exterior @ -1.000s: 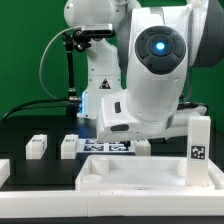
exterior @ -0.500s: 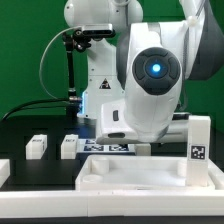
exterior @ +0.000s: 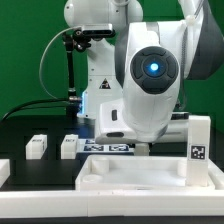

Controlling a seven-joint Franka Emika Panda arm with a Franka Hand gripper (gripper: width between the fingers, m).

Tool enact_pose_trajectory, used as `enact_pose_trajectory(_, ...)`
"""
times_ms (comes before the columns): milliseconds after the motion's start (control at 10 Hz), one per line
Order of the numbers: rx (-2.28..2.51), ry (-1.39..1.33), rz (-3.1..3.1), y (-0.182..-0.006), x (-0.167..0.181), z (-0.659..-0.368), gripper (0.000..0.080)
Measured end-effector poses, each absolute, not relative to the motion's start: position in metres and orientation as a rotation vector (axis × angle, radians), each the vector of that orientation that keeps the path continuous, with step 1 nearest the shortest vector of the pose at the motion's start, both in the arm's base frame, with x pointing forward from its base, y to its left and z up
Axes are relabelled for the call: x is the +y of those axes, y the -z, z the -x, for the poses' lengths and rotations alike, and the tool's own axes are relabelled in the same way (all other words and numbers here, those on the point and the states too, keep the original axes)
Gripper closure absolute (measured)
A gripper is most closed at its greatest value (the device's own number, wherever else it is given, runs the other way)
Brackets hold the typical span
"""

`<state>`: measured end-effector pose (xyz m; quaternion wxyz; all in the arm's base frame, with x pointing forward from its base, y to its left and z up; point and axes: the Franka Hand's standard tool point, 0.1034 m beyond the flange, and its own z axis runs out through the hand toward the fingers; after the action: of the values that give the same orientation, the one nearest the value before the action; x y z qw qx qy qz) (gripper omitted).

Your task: Assemble desk

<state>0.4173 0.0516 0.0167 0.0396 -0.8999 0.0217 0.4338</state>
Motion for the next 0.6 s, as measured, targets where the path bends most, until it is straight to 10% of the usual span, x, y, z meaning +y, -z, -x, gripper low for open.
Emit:
enact_pose_trajectory(500, 0.070, -1.346, 2.746, -0.021, 0.051, -0.417, 0.0514)
enact_pose_trajectory(600, 0.069, -1.389, 2.709, -0.049, 0.050, -0.427, 0.0514)
